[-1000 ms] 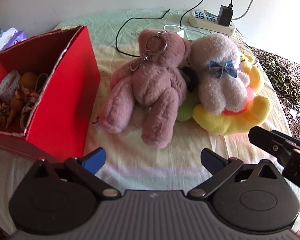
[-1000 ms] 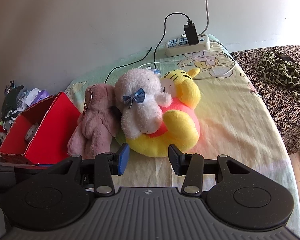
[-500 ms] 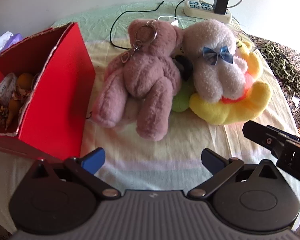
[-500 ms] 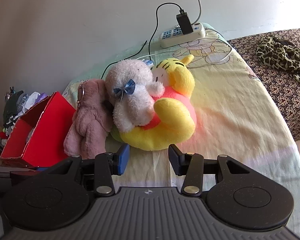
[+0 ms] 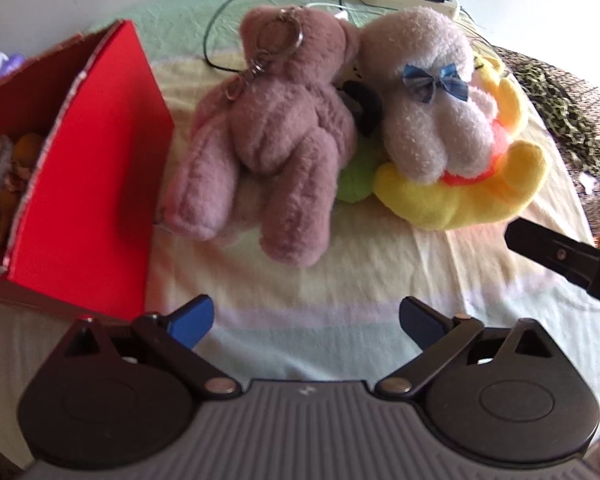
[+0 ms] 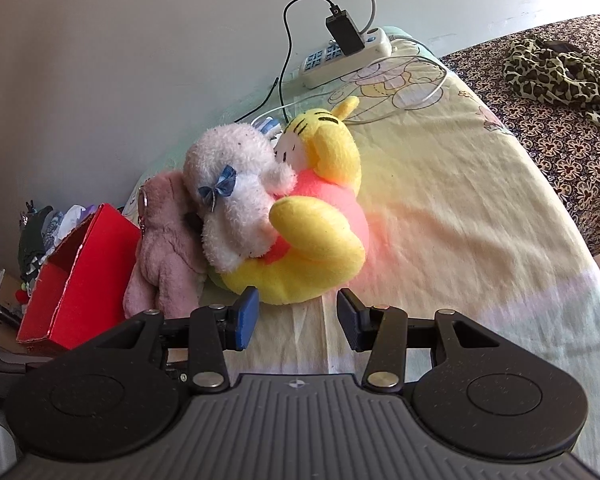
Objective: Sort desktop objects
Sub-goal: 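Move the right tool toward the white bunny plush with blue bow, then grasp the white bunny plush with the right tool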
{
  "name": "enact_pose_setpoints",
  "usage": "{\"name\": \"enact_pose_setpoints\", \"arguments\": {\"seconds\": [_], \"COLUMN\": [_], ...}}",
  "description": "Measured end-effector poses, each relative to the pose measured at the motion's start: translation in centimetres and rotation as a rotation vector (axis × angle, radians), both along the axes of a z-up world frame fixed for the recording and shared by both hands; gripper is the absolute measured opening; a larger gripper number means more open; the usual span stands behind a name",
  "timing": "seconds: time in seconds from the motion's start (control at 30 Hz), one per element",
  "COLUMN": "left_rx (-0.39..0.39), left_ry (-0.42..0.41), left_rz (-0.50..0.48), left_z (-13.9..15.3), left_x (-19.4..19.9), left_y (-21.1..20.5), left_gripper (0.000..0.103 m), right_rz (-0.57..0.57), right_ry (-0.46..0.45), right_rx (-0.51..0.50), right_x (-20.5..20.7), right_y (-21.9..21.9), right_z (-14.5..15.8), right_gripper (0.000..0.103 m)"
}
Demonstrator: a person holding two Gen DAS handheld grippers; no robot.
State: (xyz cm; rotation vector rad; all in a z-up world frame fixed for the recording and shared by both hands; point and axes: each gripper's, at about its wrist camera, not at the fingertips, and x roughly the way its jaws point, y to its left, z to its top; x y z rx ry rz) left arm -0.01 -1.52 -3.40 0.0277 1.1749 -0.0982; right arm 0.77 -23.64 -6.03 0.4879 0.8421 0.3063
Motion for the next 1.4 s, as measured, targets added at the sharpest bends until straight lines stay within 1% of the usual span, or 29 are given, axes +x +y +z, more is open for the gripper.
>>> {"name": "enact_pose_setpoints", "arguments": {"seconds": [0.07,0.13,0.2,0.23,0.33,0.47,0.6,0.67,0.7,0.77,0.87,0.9,0.93,0.97,1.0,1.1,1.17,1.23,1.3,1.37,1.4], "left_rx": [-0.025,-0.001,0.037,0.033,-0.037,-0.093,-0.243,-0.301,-0.318,-0.312,-0.26,-0.257,-0.269,-0.285,-0.3,-0.356,-0.388,-0.37,-0.348,-0.336,-0.326], "left_ry": [-0.011,-0.044,-0.073,-0.083,-0.132,-0.195,-0.213,-0.222,-0.228,-0.232,-0.259,-0.259,-0.253,-0.244,-0.241,-0.224,-0.215,-0.223,-0.233,-0.237,-0.24], "left_rz": [-0.011,-0.022,-0.04,-0.051,-0.076,-0.068,-0.051,-0.049,-0.053,-0.068,-0.121,-0.134,-0.145,-0.146,-0.142,-0.133,-0.135,-0.142,-0.157,-0.178,-0.189], "left_z": [0.4,1.0,1.5,1.9,3.3,4.7,5.2,5.4,5.3,5.6,5.6,5.4,5.3,5.1,4.8,4.3,4.0,3.8,3.6,3.4,3.2], "left_x": [-0.4,-0.5,-0.2,-0.1,0.3,1.0,2.5,3.0,3.2,3.4,3.2,3.5,3.5,3.5,3.8,4.4,4.6,4.8,5.0,5.3,5.5], "left_y": [0.0,-0.2,-0.8,-0.9,-0.7,-0.5,0.0,0.3,-0.1,-0.6,-1.5,-1.8,-1.8,-1.7,-1.7,-1.4,-1.3,-1.7,-2.1,-2.5,-2.8], "left_gripper": [0.098,0.101,0.101,0.1,0.101,0.101,0.101,0.102,0.102,0.102,0.102,0.102,0.102,0.101,0.101,0.101,0.101,0.101,0.101,0.101,0.101], "right_rz": [0.006,0.013,0.022,0.027,0.048,0.059,0.068,0.065,0.061,0.051,0.037,0.037,0.036,0.032,0.029,0.027,0.038,0.058,0.085,0.122,0.136], "right_ry": [-0.013,-0.03,-0.047,-0.055,-0.072,-0.071,-0.081,-0.086,-0.084,-0.076,-0.078,-0.081,-0.083,-0.086,-0.087,-0.083,-0.078,-0.079,-0.082,-0.075,-0.076], "right_rx": [0.016,0.025,0.03,0.034,0.059,0.074,0.036,0.021,0.02,0.036,0.069,0.076,0.083,0.089,0.096,0.143,0.185,0.215,0.229,0.232,0.226], "right_x": [0.3,0.6,0.9,1.0,1.4,2.2,2.8,2.9,3.1,3.5,4.1,4.3,4.6,4.7,4.9,5.5,5.9,6.4,7.1,7.8,8.2], "right_y": [-0.2,-0.4,-0.5,-0.5,-0.7,-1.0,-1.3,-1.7,-2.0,-2.5,-2.9,-2.9,-2.8,-2.8,-2.8,-3.1,-3.4,-3.4,-3.0,-2.4,-2.0], "right_z": [0.3,0.6,1.0,1.2,1.6,2.3,3.7,4.1,4.3,4.3,4.3,4.3,4.3,4.3,4.2,4.1,4.0,3.9,3.8,3.5,3.3], "right_gripper": [0.048,0.048,0.047,0.047,0.047,0.046,0.042,0.042,0.042,0.041,0.039,0.039,0.038,0.033,0.031,0.03,0.031,0.031,0.035,0.043,0.044]}}
